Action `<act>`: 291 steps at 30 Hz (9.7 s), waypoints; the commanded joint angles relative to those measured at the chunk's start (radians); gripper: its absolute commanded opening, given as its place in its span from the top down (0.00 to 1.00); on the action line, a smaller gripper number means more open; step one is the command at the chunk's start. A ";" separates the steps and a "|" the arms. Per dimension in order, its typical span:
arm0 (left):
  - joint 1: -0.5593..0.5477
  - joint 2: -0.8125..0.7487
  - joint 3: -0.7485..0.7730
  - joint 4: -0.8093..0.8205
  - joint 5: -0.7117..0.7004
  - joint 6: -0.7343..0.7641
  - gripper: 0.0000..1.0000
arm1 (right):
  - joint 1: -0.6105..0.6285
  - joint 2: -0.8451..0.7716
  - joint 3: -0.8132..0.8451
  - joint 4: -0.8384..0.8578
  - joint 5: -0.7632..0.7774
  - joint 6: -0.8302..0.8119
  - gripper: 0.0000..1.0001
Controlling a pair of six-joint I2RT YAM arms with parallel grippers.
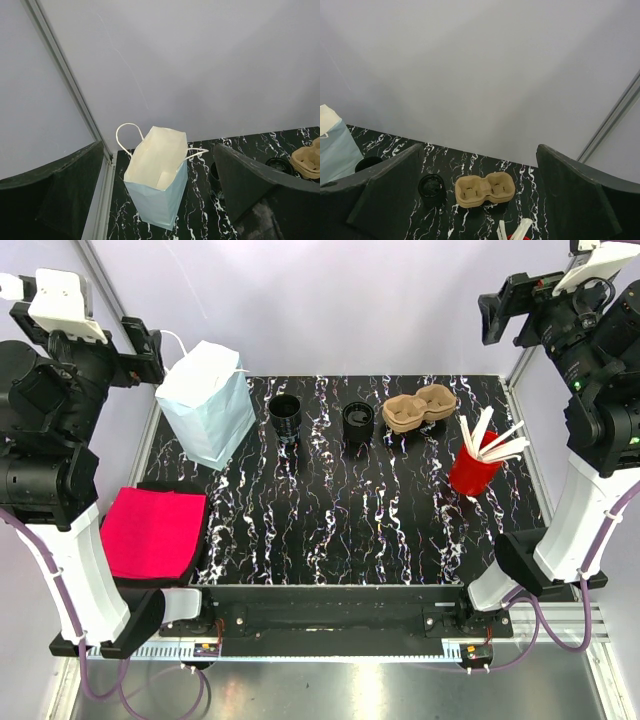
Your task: Pack the takeout coffee
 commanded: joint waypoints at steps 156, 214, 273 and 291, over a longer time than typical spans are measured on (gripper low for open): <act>0.001 -0.097 -0.906 0.307 0.229 0.082 0.01 | -0.051 0.852 -0.350 0.313 0.067 -0.096 0.33; 0.001 -0.094 -0.935 0.326 0.249 0.062 0.01 | -0.056 0.805 -0.310 0.318 0.061 -0.081 0.56; 0.006 0.102 -0.875 0.514 -0.024 0.268 0.06 | 0.101 -0.039 -0.812 0.201 -0.353 -0.139 0.57; 0.026 0.222 -0.847 0.511 0.060 0.295 0.59 | 0.101 -0.111 -0.787 0.078 -0.427 -0.155 0.55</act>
